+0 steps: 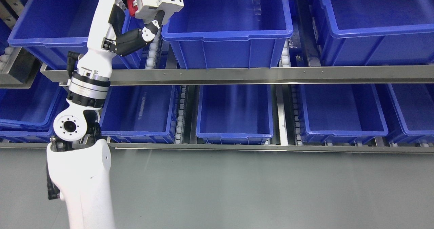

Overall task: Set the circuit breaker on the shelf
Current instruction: 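Carry the held breaker toward the shelf of blue bins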

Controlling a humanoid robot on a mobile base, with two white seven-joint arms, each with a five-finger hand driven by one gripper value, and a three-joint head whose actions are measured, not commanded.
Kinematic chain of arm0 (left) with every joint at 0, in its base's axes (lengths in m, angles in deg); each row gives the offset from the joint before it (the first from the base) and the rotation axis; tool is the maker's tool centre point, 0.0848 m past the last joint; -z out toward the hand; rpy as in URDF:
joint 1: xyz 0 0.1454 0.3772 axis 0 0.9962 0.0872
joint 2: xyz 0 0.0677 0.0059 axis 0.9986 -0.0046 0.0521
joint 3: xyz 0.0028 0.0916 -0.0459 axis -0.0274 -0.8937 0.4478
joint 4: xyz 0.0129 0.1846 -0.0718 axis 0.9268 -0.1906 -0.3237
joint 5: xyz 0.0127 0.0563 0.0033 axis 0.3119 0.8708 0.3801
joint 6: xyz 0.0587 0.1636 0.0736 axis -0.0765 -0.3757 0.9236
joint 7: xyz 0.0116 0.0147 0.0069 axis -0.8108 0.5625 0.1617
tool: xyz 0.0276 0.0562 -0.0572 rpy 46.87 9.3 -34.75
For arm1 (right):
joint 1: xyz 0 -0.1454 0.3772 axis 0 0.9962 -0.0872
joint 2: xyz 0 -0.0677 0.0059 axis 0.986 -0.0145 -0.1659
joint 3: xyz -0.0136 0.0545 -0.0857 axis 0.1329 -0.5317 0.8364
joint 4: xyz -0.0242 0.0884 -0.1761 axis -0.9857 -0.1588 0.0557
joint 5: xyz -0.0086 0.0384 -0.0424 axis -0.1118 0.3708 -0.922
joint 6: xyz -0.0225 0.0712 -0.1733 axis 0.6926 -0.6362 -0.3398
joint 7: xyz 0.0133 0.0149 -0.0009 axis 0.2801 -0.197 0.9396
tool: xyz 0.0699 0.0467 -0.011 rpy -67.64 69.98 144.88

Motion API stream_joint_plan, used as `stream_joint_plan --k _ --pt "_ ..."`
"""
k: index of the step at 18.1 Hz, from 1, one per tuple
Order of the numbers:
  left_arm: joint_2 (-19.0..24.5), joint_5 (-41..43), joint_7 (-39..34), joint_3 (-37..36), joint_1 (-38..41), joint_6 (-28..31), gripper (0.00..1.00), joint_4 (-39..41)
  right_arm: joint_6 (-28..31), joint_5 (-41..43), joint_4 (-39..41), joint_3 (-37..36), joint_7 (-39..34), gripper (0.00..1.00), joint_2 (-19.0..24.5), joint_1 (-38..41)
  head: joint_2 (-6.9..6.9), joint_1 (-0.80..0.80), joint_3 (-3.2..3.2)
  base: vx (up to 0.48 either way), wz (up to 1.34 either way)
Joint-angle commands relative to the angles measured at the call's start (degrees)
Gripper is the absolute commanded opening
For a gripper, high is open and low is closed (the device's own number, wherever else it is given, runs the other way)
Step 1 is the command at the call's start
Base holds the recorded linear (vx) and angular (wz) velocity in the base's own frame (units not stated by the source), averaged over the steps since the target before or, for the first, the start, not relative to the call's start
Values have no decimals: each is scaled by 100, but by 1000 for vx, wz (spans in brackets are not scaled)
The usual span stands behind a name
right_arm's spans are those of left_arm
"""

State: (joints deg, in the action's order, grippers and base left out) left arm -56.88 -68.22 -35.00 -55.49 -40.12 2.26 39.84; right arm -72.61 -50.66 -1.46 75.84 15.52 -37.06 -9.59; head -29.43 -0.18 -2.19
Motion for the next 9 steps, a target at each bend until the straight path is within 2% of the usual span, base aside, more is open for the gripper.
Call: stream_joint_plan --k 1,9 --pt "3 14 -2 -151 14 42 10 -107 -74 4 -1 0 1 100 -100 97 0 0 0 76 0" --pt "-6 14 -37 -98 -56 69 11 -116 -74 4 -1 0 1 100 -100 97 0 0 0 97 0"
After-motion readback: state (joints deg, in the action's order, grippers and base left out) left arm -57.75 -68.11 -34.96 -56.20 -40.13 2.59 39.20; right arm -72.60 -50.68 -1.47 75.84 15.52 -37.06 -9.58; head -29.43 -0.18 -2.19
